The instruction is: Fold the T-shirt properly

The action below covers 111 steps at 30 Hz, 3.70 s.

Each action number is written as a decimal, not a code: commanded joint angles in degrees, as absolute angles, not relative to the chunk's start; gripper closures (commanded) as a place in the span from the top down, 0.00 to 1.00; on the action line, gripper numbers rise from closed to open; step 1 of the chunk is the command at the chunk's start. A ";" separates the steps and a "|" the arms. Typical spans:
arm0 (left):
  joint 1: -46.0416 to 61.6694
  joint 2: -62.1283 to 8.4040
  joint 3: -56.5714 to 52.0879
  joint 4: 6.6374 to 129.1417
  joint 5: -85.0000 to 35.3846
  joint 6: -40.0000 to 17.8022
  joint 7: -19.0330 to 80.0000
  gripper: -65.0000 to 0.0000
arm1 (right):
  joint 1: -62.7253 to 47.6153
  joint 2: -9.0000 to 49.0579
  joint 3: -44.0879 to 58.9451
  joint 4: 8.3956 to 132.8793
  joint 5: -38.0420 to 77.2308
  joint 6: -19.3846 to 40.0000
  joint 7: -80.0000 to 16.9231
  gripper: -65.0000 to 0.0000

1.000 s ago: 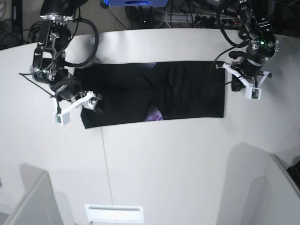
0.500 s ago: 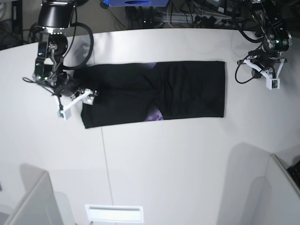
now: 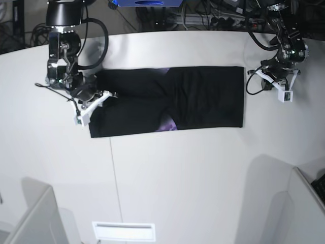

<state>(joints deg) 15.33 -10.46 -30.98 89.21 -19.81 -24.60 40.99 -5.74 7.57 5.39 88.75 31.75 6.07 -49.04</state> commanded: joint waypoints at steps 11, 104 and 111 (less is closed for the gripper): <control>12.70 -12.88 -19.03 86.99 -20.09 -24.75 40.40 0.00 | -4.79 8.40 5.05 92.53 31.34 5.67 -48.66 0.00; 14.90 -16.75 -6.73 89.01 -20.09 -24.66 40.57 0.00 | 3.56 4.00 -39.08 111.78 31.34 -24.13 -35.65 0.00; 14.90 -15.69 -6.90 89.27 -20.53 -24.66 40.57 0.00 | 3.91 1.36 -39.69 102.73 31.25 -23.69 -30.64 0.00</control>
